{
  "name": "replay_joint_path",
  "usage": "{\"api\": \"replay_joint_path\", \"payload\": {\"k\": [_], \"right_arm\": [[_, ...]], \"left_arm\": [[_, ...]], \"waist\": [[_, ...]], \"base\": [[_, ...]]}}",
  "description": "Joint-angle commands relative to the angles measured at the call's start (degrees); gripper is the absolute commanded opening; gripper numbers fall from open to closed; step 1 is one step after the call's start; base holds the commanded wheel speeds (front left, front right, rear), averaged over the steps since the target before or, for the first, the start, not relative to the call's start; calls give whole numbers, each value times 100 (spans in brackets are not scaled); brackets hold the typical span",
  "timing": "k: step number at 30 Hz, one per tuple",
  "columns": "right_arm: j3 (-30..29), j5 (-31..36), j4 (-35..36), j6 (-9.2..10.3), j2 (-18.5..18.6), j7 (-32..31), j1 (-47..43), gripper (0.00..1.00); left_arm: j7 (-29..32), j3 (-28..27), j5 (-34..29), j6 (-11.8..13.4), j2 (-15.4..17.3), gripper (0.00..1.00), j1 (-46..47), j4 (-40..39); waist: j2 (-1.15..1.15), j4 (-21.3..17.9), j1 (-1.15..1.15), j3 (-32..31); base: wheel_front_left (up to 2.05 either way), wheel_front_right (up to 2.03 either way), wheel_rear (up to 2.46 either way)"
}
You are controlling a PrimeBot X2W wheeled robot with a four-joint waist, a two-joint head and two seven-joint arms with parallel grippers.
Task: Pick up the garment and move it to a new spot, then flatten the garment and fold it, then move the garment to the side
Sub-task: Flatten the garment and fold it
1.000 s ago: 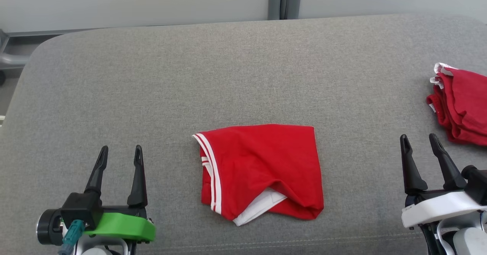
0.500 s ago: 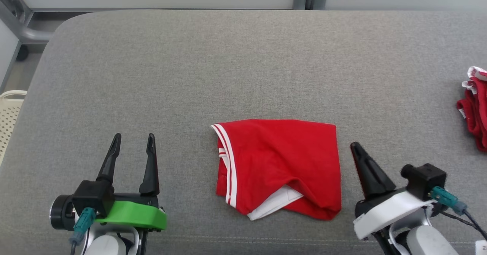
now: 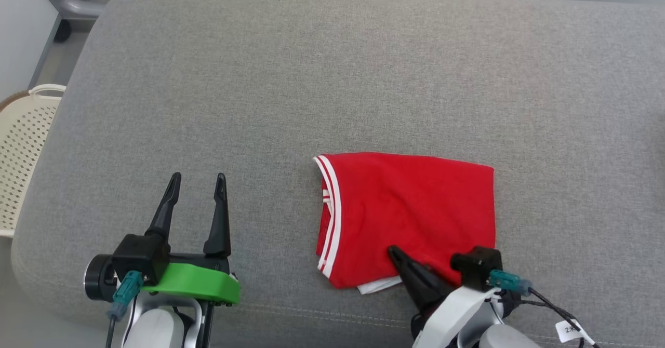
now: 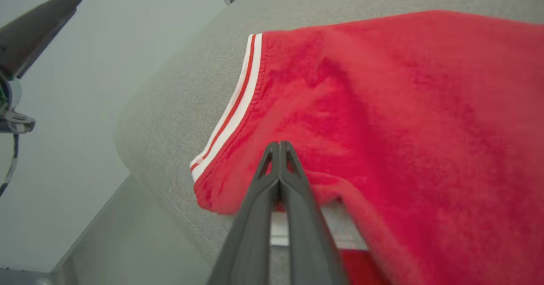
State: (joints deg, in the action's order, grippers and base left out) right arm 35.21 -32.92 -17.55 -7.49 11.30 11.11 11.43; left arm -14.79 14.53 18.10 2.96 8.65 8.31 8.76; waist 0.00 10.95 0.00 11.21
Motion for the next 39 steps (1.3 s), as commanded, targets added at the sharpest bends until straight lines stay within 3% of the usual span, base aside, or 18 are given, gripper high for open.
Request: {"api": "replay_joint_path", "payload": {"k": [1, 8, 14, 18, 27, 31, 32, 33, 39], "right_arm": [[162, -156, -120, 1, -35, 41, 101, 0], [916, -706, -635, 0, -247, 243, 500, 0], [1195, -794, -614, 1, -206, 376, 783, 0], [834, -590, -90, 0, -73, 410, 772, 0], [-948, 297, 1269, 0, 83, 414, 34, 2], [-1625, 611, 1505, 1, 97, 414, -285, 55], [-1788, 689, 1540, 0, 73, 414, -347, 92], [-2143, 817, 1570, 0, 10, 414, -473, 100], [-2848, 1206, 1685, 1, -123, 281, -718, 100]], "left_arm": [[-38, -32, -32, -39, -12, 100, 111, 5], [-30, -105, -83, -90, -57, 100, 177, 2], [-31, -157, -136, -112, -89, 100, 154, -3], [-31, -224, -188, -103, -43, 100, 112, -46], [-31, -339, -247, -70, 43, 100, 63, -123], [-31, -328, -263, -51, 65, 100, 13, -127], [-31, -325, -263, -47, 73, 100, 5, -126], [-22, -310, -272, -31, 88, 100, -20, -126], [46, -277, -292, -12, 192, 100, -109, -110]], "waist": [[0, 44, 0, 62], [0, 0, 0, 187], [0, -83, 0, 160], [0, -228, 0, 82], [0, -526, 0, -135], [0, -665, 0, -248], [0, -698, 0, -275], [0, -752, 0, -329], [0, -912, 0, -497]], "base": [[0, 0, 0], [0, 0, 0], [0, 0, 0], [0, 0, 0], [0, 0, 0], [0, 0, 0], [0, 0, 0], [0, 0, 0], [0, 0, 0]]}}
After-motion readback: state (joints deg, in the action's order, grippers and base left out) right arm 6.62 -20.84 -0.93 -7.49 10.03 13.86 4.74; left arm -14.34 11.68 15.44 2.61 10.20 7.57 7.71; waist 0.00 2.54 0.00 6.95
